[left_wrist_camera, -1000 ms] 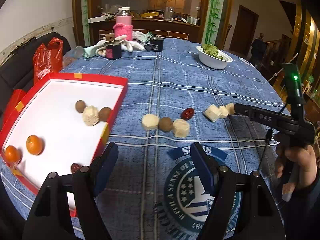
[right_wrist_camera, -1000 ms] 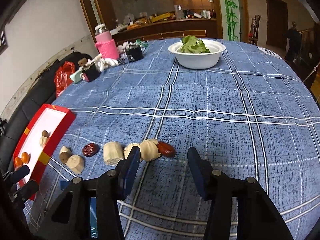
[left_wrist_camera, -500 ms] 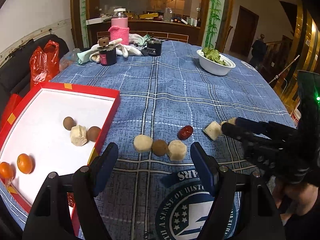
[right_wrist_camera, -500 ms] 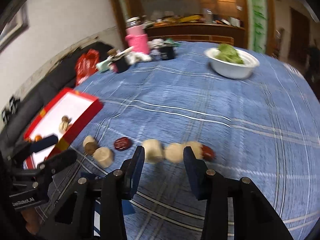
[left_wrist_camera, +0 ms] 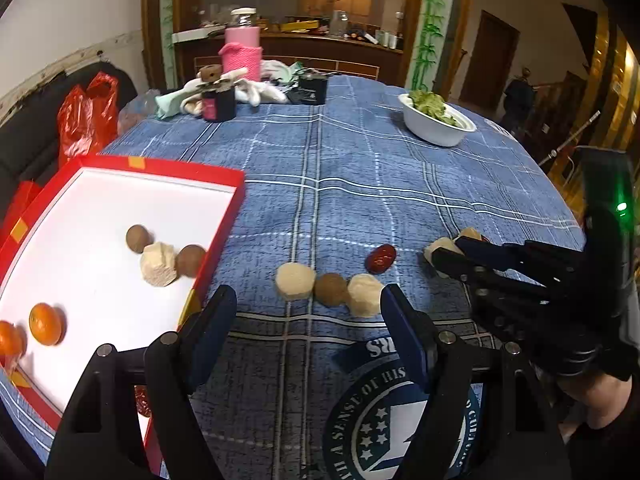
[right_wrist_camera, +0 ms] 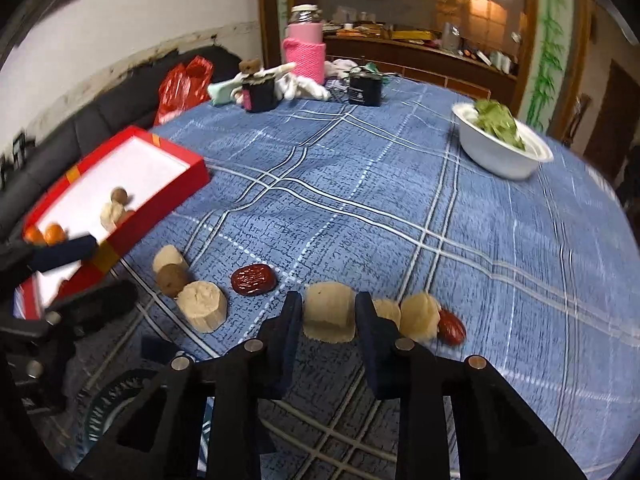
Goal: Organize fruits
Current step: 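Grasp a red date with the left tool while the right tool grasps a beige round fruit, then carry the red date and beige fruit toward the red box with both tools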
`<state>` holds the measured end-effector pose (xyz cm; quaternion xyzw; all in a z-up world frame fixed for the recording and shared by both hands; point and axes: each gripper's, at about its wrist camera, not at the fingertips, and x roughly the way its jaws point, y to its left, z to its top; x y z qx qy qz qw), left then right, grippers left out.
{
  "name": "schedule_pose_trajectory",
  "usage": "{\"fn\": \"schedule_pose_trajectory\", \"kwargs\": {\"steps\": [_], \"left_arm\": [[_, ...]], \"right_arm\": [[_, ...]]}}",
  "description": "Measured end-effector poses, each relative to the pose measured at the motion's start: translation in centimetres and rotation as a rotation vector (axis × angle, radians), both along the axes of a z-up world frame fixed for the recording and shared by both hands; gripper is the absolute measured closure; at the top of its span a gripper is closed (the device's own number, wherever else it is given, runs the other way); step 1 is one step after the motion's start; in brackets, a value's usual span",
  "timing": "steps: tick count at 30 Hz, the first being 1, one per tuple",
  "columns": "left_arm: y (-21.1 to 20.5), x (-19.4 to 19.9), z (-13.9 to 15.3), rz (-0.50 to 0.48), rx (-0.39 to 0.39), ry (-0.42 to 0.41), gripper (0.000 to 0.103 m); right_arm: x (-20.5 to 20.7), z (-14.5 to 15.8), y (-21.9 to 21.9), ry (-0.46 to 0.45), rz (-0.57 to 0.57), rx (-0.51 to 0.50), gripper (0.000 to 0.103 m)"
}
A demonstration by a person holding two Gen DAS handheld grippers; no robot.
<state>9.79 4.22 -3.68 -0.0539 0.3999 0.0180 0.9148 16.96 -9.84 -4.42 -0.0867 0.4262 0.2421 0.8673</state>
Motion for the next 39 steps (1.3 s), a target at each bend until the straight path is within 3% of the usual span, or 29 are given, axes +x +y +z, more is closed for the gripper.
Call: {"fn": "schedule_pose_trajectory", "kwargs": {"steps": [5, 11, 13, 17, 20, 21, 24, 32, 39], "left_arm": [[-2.5, 2.0, 0.6, -0.137, 0.037, -0.014, 0.029], [-5.7, 5.3, -0.7, -0.238, 0.129, 0.044, 0.03], [-6.1, 5.9, -1.2, -0.238, 0.132, 0.051, 0.037], [-6.2, 7.5, -2.9, -0.212, 0.145, 0.128, 0.061], [-6.3, 7.7, -3.4, -0.213, 0.155, 0.141, 0.065], [-6.4, 7.6, -3.2, -0.218, 0.148, 0.143, 0.083], [-6.7, 7.1, -3.0, -0.214, 0.183, 0.135, 0.083], [-7.3, 3.6, -0.1, -0.177, 0.153, 0.057, 0.082], [-6.9, 1.5, -0.4, -0.128, 0.112, 0.069, 0.082]], "right_arm": [[-0.9, 1.2, -2.9, -0.012, -0.07, 0.116, 0.076], [-1.3, 3.0, -6.0, -0.064, -0.147, 0.237, 0.077], [-1.2, 3.3, -6.5, -0.07, -0.153, 0.26, 0.077], [-1.2, 3.5, -6.6, -0.069, -0.142, 0.282, 0.077], [-1.3, 3.7, -6.8, -0.071, -0.143, 0.294, 0.077], [-1.3, 3.8, -7.0, -0.073, -0.147, 0.301, 0.077], [-1.4, 3.8, -6.9, -0.078, -0.148, 0.3, 0.077], [-1.9, 4.6, -6.9, -0.094, -0.168, 0.292, 0.077], [-4.9, 4.4, -7.0, -0.09, -0.184, 0.244, 0.077]]}}
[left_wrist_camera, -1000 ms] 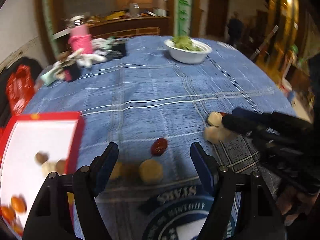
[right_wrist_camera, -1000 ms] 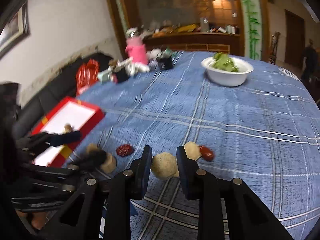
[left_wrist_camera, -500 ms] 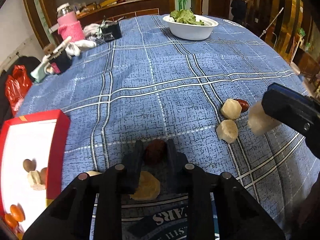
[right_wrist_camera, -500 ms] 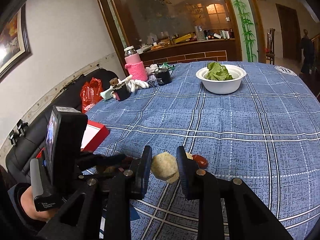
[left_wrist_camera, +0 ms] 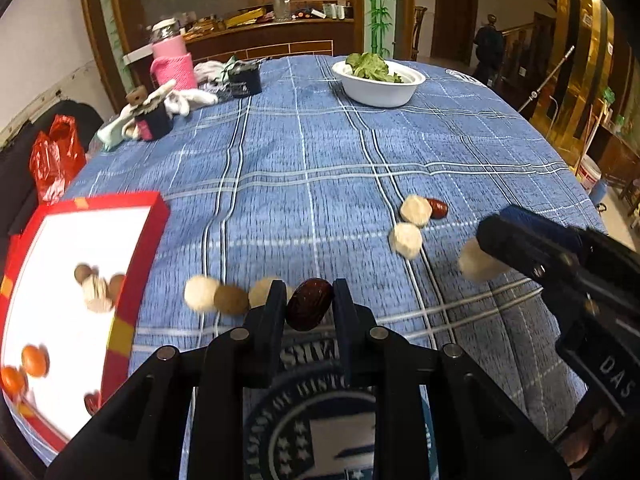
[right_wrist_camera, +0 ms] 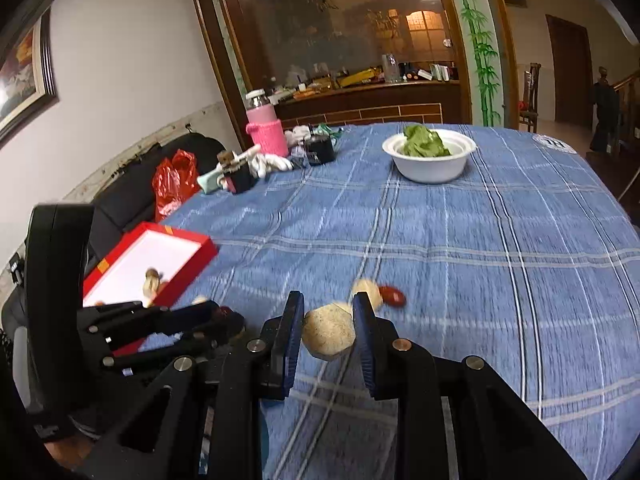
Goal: Organize fruits
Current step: 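Carry the red date and beige fruit toward the red box with both tools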
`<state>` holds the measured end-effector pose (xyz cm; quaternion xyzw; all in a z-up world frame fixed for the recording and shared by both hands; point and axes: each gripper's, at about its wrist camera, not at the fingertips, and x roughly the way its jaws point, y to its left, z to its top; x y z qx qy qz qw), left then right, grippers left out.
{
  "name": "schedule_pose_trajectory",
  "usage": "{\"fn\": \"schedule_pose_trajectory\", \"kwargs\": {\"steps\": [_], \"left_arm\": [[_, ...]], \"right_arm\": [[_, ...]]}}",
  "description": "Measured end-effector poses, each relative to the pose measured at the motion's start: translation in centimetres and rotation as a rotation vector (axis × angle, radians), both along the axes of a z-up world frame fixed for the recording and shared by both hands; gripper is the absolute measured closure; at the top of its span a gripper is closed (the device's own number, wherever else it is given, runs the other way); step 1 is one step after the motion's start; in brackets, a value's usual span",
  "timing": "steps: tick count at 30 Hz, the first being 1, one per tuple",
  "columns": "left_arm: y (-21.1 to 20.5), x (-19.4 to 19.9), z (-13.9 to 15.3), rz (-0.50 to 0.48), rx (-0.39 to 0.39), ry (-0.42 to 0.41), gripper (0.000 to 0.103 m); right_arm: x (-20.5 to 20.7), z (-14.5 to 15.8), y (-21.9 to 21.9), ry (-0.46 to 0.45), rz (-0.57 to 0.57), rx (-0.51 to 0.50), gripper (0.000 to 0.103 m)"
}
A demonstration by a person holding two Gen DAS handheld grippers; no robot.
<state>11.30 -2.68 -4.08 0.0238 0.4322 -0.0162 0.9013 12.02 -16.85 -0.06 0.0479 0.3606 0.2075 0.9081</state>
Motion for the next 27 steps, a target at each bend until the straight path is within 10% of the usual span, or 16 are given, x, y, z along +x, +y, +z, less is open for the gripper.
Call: {"fn": "schedule_pose_trajectory", "kwargs": {"steps": [27], "left_arm": [[3.4, -3.2, -0.5, 0.091, -0.075, -0.016, 0.082]], "right_arm": [[-3.9, -2.1, 1.3, 0.052, -0.024, -0.068, 0.077]]}}
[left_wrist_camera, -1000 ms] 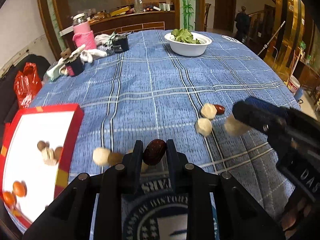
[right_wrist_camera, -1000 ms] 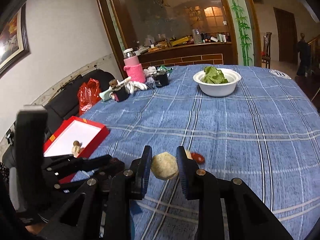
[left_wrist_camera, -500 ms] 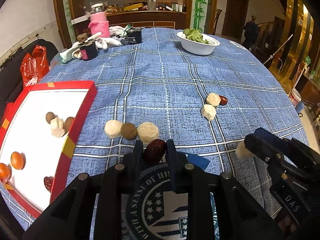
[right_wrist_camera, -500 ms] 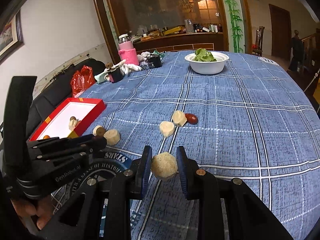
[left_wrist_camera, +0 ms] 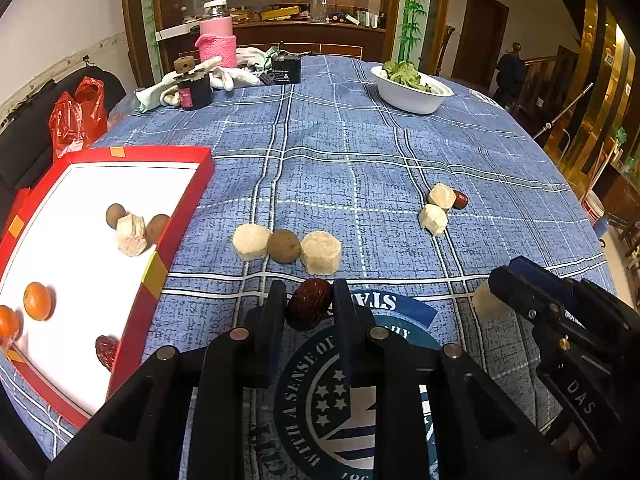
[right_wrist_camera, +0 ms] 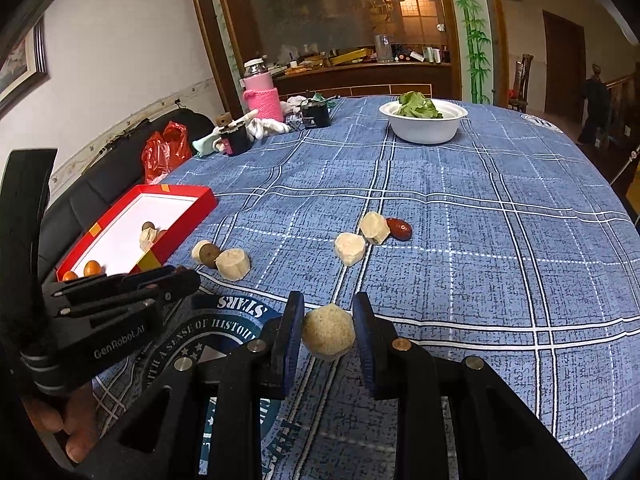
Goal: Organize fruits
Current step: 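Carry the red date and beige fruit toward the red box with both tools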
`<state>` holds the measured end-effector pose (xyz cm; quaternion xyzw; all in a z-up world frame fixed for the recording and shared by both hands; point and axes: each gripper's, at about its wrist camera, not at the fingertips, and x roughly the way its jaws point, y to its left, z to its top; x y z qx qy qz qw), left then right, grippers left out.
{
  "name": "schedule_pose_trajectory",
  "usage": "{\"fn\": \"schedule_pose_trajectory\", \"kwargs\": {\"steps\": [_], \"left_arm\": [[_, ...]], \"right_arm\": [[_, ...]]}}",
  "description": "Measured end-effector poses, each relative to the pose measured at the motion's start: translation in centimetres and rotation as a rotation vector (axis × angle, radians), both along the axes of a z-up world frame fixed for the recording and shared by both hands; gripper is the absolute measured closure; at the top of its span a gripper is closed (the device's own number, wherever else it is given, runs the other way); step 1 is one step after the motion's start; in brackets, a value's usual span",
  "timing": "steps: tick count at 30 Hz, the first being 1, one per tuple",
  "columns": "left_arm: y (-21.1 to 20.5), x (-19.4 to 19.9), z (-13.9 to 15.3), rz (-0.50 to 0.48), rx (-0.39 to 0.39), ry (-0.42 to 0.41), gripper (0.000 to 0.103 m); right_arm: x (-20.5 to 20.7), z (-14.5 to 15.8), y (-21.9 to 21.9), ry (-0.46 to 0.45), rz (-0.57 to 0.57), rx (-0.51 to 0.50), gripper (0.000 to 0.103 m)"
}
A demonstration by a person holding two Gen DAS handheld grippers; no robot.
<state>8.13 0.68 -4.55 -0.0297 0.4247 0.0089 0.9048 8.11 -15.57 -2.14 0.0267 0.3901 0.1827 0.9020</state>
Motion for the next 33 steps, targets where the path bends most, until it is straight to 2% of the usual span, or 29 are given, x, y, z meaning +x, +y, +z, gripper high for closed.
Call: {"fn": "schedule_pose_trajectory", "kwargs": {"steps": [20, 33], "left_arm": [[0.5, 0.4, 0.0, 0.058, 0.023, -0.036, 0.082], [0.8, 1.0, -1.0, 0.078, 0.03, -0.027, 0.082]], "right_arm": [[0.9, 0.3, 0.1, -0.024, -0.042, 0.004, 0.077], [1.3, 0.1, 0.0, -0.036, -0.067, -0.004, 0.077]]}}
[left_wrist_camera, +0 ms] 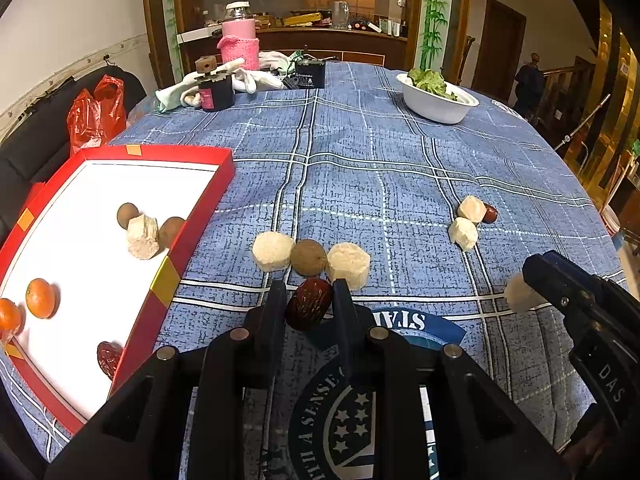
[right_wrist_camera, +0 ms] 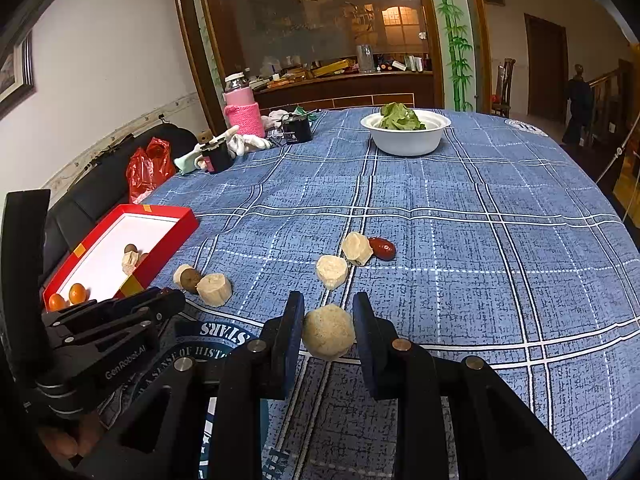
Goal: Organize fruits
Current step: 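Carry the red date and beige fruit toward the red box with both tools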
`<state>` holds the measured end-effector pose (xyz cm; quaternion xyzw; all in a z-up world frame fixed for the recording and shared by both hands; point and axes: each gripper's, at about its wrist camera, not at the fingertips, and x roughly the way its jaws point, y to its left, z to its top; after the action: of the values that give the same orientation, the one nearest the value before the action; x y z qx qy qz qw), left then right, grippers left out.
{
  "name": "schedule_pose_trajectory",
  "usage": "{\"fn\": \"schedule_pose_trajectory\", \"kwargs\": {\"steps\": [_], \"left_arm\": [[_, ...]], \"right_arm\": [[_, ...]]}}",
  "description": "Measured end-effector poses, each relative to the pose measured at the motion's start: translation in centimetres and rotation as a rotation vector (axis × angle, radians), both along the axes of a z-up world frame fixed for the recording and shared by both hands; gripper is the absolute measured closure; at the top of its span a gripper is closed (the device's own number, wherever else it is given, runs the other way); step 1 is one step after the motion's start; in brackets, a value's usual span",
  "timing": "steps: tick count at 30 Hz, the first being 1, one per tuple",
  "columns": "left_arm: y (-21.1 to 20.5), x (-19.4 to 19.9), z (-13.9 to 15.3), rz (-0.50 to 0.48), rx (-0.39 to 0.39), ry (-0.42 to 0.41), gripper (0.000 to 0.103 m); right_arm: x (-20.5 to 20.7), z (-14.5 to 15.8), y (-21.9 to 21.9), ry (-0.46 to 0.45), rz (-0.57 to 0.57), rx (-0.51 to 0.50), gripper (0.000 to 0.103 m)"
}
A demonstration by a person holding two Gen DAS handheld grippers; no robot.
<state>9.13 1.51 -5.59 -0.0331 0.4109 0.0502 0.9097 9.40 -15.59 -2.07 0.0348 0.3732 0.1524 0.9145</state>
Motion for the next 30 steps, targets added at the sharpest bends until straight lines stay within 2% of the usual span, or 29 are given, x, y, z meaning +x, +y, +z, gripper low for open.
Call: {"fn": "schedule_pose_trajectory", "kwargs": {"steps": [18, 30], "left_arm": [[0.2, 0.0, -0.4, 0.002, -0.009, 0.01, 0.082], [2.0, -1.2, 1.5, 0.058, -0.022, -0.033, 0.082]], "right_arm": [[0.2, -0.1, 0.0, -0.001, -0.001, -0.007, 0.077], [0.0, -0.1, 0.5, -0.007, 0.012, -0.027, 0.077]]}}
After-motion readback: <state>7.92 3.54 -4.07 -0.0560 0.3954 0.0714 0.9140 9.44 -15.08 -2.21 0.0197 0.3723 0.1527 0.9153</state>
